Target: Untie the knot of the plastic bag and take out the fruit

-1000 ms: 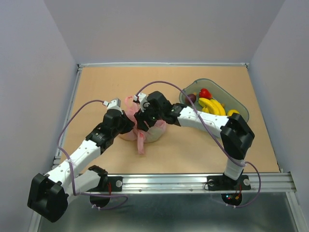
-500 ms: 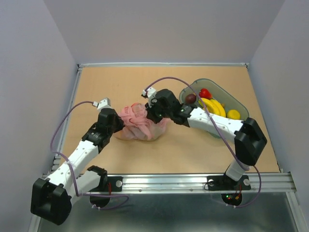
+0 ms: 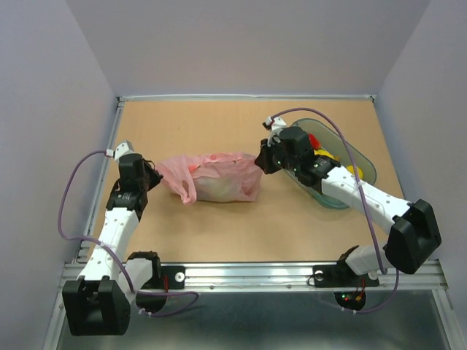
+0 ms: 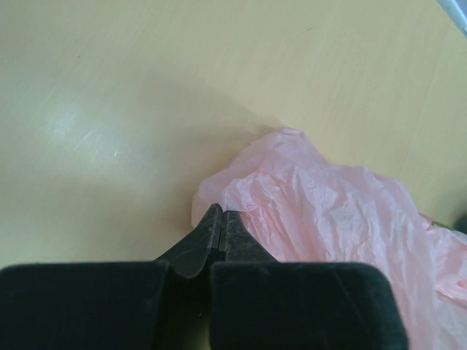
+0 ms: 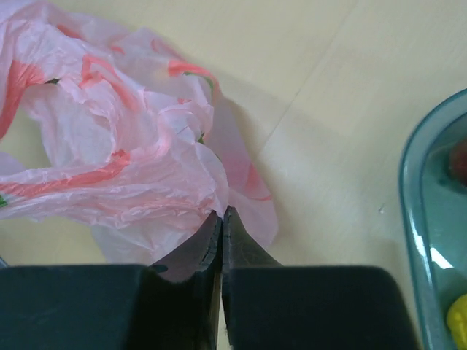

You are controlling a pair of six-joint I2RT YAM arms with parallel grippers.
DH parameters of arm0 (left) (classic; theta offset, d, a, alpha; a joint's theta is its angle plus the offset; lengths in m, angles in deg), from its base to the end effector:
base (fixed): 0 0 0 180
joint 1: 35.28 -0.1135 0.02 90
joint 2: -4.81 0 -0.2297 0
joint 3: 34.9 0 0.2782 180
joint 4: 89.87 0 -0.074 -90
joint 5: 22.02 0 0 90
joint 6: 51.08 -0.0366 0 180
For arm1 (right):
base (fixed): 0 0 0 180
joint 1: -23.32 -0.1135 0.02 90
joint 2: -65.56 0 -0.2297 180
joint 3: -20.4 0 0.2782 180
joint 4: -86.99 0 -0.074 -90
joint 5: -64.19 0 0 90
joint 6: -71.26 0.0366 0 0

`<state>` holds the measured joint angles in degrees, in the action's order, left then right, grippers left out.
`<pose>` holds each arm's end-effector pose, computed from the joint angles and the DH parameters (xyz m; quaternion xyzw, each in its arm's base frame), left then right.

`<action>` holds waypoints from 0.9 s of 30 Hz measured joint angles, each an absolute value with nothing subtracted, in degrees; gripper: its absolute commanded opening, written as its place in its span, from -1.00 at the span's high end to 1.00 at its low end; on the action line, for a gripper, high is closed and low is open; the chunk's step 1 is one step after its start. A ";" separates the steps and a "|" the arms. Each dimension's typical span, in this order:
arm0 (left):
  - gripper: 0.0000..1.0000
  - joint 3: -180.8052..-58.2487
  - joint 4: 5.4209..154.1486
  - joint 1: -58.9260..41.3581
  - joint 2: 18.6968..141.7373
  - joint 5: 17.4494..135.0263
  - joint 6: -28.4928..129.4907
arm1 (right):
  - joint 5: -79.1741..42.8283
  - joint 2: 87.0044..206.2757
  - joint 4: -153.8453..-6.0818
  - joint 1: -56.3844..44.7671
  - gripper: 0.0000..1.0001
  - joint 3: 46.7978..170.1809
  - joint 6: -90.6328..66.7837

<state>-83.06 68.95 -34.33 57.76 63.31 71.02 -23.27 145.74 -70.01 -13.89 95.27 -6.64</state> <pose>0.2582 -0.0013 0.2252 -0.2483 0.8103 -0.1175 0.5176 0.2819 0.2161 0.2617 -0.1977 0.8354 0.2311 0.4579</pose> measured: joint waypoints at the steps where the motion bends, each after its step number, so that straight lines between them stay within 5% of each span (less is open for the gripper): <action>1: 1.00 -83.48 69.08 -34.49 58.09 64.32 70.43 | -21.89 145.72 -69.93 -13.94 0.58 94.70 -6.51; 4: 1.00 -84.70 69.32 -34.66 58.28 69.01 68.83 | -18.15 145.46 -69.58 -14.22 -0.15 93.83 -7.14; 9: 0.98 -86.62 68.88 -34.66 57.04 74.39 66.43 | -13.52 143.34 -67.96 -14.26 -0.54 94.68 -9.59; 10: 0.85 -87.17 68.34 -34.66 56.27 75.16 65.86 | -12.86 143.18 -66.87 -14.42 -0.62 96.10 -10.23; 11: 0.51 -87.63 67.68 -34.66 55.84 75.53 65.40 | -12.38 143.18 -66.43 -14.59 -0.65 97.56 -10.64; 15: -0.20 -91.15 63.97 -34.66 52.30 75.70 62.51 | -11.86 143.58 -65.44 -16.21 -0.71 103.77 -11.87; 17: -0.39 -93.14 62.30 -34.66 50.57 75.40 61.01 | -11.86 144.19 -65.53 -17.30 -0.71 106.35 -12.30; 27: -0.50 -96.98 56.32 -29.28 46.96 75.11 58.86 | -14.66 152.78 -64.16 -24.12 -0.72 110.37 -12.85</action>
<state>-96.98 56.32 -29.28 46.96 75.11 58.86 -14.66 152.78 -64.16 -24.12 110.37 -12.85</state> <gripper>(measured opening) 0.749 0.854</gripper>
